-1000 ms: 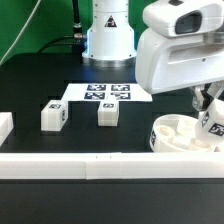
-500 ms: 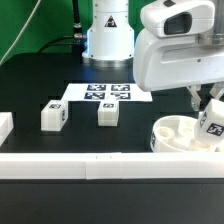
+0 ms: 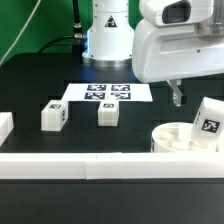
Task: Assemble stool
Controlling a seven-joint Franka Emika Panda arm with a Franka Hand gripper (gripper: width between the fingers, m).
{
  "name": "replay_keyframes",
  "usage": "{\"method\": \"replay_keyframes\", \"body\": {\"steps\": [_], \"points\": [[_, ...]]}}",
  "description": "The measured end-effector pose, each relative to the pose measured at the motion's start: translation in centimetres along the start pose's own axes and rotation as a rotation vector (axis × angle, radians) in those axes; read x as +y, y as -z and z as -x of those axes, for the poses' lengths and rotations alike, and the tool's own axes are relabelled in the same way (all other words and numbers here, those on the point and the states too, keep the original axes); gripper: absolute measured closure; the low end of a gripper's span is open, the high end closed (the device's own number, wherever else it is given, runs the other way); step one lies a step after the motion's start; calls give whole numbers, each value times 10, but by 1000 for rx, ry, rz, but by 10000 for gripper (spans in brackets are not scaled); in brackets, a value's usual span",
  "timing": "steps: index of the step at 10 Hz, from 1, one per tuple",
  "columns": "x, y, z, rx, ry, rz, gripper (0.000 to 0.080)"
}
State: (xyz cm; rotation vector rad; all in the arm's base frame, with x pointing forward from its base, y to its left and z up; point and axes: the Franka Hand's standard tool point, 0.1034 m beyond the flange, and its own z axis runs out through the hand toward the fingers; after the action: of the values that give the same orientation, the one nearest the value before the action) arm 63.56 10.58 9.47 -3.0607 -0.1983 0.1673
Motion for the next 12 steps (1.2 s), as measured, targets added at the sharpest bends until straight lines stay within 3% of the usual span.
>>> {"method": "replay_keyframes", "body": {"steps": [2,5,7,12], "points": [[0,-1,0,-2,0,0,153],[-9,1,-4,-24,-344,22,151],[-8,-4,-13,-24,-339,19,151],[-8,-12,-13,-32,-326,27,151]]}}
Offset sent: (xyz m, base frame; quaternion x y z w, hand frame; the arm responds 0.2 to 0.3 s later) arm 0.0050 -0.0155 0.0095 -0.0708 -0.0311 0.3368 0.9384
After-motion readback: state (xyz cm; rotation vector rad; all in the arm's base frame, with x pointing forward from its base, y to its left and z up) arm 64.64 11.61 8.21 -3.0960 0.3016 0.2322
